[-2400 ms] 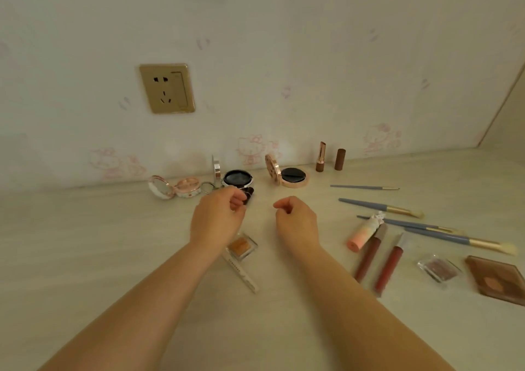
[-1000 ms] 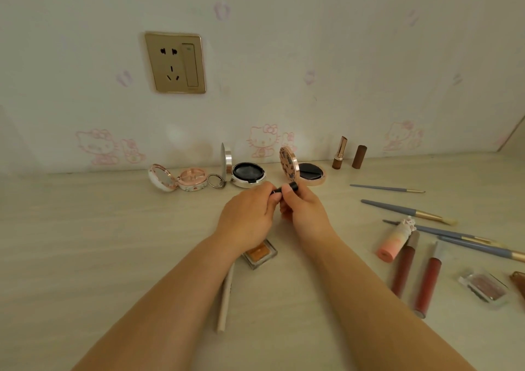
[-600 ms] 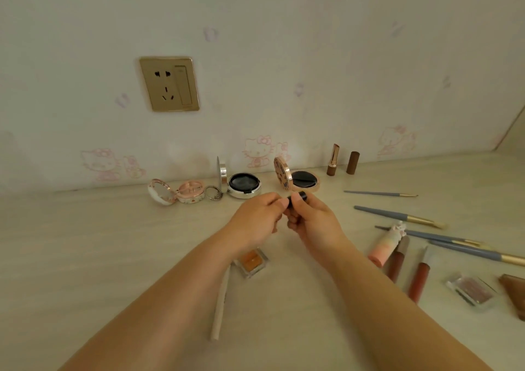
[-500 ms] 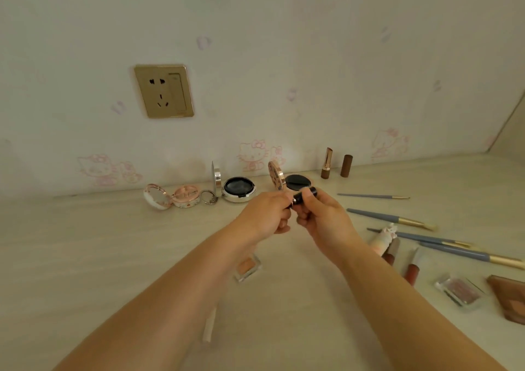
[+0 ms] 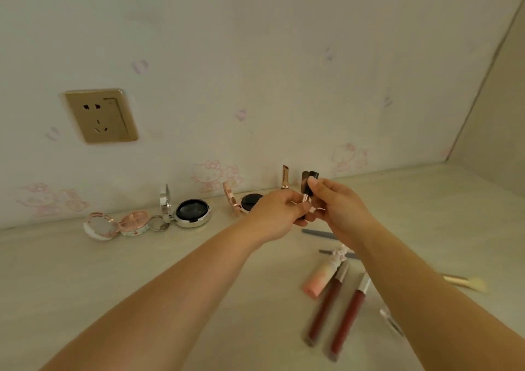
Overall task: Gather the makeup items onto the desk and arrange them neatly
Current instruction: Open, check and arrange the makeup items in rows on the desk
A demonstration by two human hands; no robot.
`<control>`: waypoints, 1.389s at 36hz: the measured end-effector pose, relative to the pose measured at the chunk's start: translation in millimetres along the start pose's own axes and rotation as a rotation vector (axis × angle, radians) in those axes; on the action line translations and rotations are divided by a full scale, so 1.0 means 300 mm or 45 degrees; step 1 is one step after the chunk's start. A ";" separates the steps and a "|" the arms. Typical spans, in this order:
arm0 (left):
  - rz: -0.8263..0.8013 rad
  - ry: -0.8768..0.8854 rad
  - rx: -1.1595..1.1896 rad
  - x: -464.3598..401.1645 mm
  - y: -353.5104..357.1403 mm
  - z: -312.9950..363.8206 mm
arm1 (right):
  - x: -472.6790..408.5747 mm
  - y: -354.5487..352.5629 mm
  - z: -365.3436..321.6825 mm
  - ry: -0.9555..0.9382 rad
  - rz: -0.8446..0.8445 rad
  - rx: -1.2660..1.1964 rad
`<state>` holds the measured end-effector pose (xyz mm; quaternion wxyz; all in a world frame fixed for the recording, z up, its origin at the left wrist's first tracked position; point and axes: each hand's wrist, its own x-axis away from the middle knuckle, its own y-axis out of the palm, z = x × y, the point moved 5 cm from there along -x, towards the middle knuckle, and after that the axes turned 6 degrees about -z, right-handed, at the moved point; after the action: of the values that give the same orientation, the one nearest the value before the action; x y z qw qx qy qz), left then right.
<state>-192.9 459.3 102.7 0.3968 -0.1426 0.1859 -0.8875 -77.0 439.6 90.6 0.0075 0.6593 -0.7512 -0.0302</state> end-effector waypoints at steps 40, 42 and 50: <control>0.594 -0.231 -0.852 -0.317 -0.070 -0.180 | -0.276 -0.123 0.135 0.247 0.233 1.393; 0.589 -0.213 -0.798 -0.302 -0.066 -0.183 | -0.261 -0.119 0.132 0.257 0.232 1.386; 0.694 0.008 -0.763 -0.110 -0.012 -0.097 | -0.110 -0.115 0.060 0.128 0.333 1.253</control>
<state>-185.5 492.9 74.8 0.5580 -0.1946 0.4686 -0.6567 -39.5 468.6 71.7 -0.2641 0.4859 -0.7513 0.3601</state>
